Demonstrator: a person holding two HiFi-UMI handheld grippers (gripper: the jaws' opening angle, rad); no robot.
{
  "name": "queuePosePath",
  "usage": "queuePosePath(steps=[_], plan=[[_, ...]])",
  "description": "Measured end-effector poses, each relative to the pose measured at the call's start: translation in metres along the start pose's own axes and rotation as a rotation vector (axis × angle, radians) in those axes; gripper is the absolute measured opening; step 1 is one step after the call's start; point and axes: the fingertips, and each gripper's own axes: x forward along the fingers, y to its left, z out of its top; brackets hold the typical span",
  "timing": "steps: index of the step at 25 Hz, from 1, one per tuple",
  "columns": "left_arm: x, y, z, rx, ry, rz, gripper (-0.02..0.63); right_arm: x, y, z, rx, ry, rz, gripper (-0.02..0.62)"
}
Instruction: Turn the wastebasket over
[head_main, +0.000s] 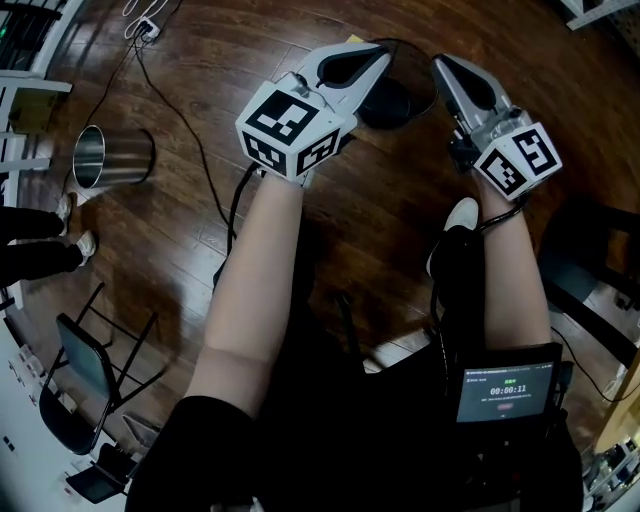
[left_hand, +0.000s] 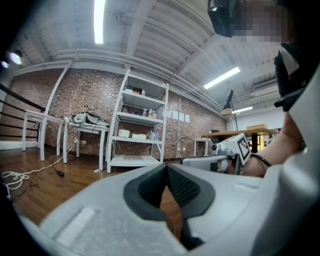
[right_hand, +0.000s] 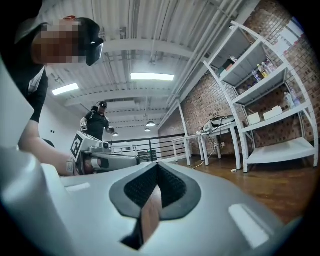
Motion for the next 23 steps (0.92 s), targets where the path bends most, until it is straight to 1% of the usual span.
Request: queuePosePath(steps=[5, 9, 12, 16, 18, 23], plan=[[-0.003, -0.014, 0.000, -0.025, -0.037, 0.003, 0.000, -0.005, 0.021, -0.019, -0.074, 0.052, 0.042, 0.009], [-0.003, -0.026, 0.000, -0.017, -0.061, 0.007, 0.000, -0.013, 0.027, -0.025, -0.069, 0.051, 0.047, 0.009], [0.001, -0.036, -0.015, -0.026, -0.042, 0.003, 0.000, -0.020, 0.028, -0.028, -0.047, 0.039, 0.034, 0.009], [-0.001, -0.046, -0.036, -0.022, -0.024, -0.008, 0.000, -0.028, 0.033, -0.044, -0.035, 0.037, 0.032, 0.009], [0.001, -0.051, -0.038, -0.016, -0.019, -0.008, 0.000, -0.034, 0.033, -0.044, -0.036, 0.035, 0.036, 0.009], [0.010, -0.060, -0.030, -0.017, -0.005, -0.007, 0.000, -0.046, 0.029, -0.029, -0.028, 0.033, 0.028, 0.009]])
